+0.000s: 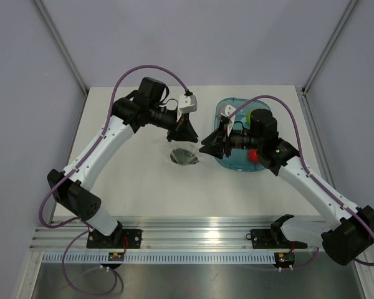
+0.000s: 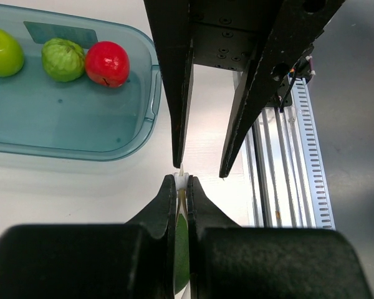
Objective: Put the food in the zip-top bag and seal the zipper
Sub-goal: Zip the zipper food storage bag at the center of the board.
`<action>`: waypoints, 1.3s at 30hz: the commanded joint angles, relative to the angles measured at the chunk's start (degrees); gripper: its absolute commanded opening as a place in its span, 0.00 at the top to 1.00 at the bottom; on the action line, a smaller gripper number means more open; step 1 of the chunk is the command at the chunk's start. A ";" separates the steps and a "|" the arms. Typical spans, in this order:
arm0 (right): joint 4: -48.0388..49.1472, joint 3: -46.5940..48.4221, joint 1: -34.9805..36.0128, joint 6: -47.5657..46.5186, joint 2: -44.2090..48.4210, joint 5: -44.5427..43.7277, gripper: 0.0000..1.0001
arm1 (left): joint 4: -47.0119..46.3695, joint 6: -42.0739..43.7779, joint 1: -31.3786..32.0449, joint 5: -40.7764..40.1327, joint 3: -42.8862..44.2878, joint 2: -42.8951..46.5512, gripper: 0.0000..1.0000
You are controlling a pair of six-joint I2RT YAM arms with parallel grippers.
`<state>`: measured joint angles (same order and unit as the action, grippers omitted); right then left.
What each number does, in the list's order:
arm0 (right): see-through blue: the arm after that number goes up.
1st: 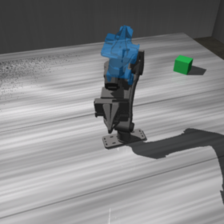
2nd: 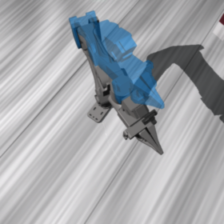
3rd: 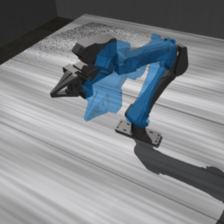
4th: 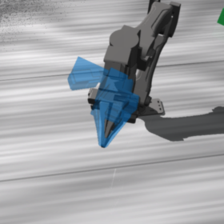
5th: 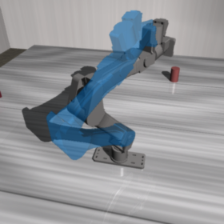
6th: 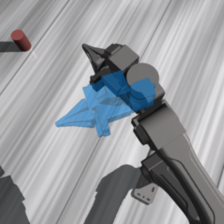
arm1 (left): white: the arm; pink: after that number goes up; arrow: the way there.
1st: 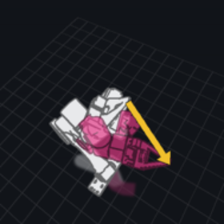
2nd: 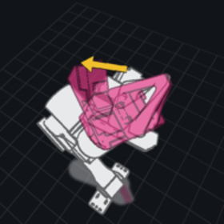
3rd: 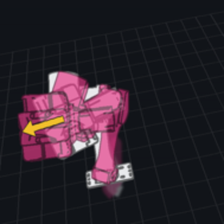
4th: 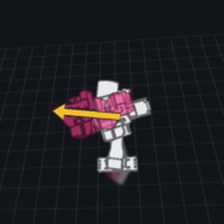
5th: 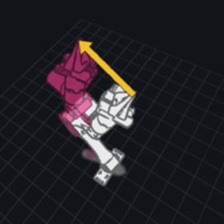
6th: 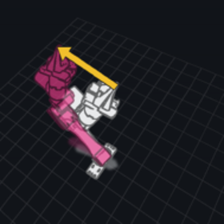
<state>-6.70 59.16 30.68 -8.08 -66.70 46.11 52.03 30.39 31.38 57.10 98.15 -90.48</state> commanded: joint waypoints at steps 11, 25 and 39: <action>5.47 4.38 -0.18 3.59 -5.98 3.72 0.76 | -1.76 0.02 -0.35 0.73 0.99 2.50 1.00; 8.90 3.42 -0.18 4.21 -4.58 2.93 0.91 | -1.67 0.37 -0.35 0.82 0.55 2.15 1.00; 15.91 -2.20 -0.27 6.49 1.64 -6.72 1.00 | -1.49 0.81 -1.14 0.55 -1.64 2.76 1.00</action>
<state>0.86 58.08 30.68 -3.29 -70.19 45.25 50.39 30.50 31.09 57.58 97.78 -90.26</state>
